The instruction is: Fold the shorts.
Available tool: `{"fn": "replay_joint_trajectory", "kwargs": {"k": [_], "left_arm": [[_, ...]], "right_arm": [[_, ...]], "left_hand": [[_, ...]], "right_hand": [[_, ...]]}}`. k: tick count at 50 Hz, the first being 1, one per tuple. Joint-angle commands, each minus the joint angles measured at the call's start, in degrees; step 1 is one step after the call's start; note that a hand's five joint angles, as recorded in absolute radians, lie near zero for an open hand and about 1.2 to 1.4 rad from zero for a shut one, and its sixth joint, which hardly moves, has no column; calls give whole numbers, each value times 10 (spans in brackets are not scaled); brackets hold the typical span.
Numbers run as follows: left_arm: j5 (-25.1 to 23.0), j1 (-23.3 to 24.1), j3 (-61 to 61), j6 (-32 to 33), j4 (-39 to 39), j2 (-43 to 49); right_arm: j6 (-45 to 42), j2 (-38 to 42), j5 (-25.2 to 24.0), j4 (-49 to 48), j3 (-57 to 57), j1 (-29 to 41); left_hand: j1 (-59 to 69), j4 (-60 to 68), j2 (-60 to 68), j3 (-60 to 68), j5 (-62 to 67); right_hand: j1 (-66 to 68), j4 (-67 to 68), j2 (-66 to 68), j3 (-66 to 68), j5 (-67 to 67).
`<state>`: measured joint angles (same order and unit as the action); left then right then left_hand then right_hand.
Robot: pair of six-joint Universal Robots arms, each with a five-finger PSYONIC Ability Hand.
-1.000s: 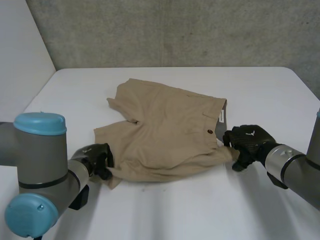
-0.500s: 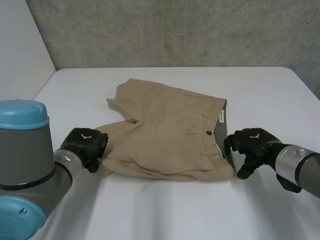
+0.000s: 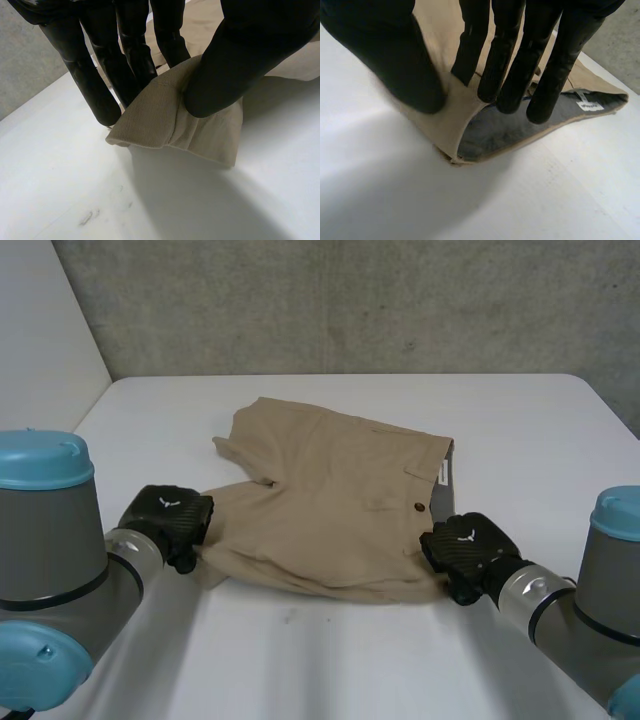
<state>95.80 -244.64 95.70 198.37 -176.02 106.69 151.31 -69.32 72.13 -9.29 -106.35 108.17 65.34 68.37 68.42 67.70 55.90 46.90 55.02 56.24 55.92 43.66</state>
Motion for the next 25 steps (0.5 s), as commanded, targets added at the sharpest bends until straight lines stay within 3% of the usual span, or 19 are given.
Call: {"fn": "replay_joint_trajectory", "kwargs": {"k": [1, 8, 12, 17, 25], "left_arm": [[0, 0, -4, 2, 2, -3], [-1, 6, -50, 68, 7, -59], [-4, 8, -83, 122, 6, -112], [-4, 22, -107, 150, 13, -150], [-31, 29, -103, 152, 26, -126]], "right_arm": [[-7, 5, 4, -1, 28, -7], [-4, -115, 10, 50, 98, -2], [-6, -172, 34, 148, 196, -3], [-14, -175, 35, 288, 302, -11], [-33, -131, 38, 322, 314, -6]], "left_hand": [[147, 116, 116, 123, 141], [147, 116, 116, 123, 141], [147, 116, 116, 123, 141], [147, 116, 116, 123, 141], [147, 116, 116, 123, 141]], "right_hand": [[331, 250, 238, 241, 263], [331, 250, 238, 241, 263], [331, 250, 238, 241, 263], [331, 250, 238, 241, 263], [331, 250, 238, 241, 263]]}}
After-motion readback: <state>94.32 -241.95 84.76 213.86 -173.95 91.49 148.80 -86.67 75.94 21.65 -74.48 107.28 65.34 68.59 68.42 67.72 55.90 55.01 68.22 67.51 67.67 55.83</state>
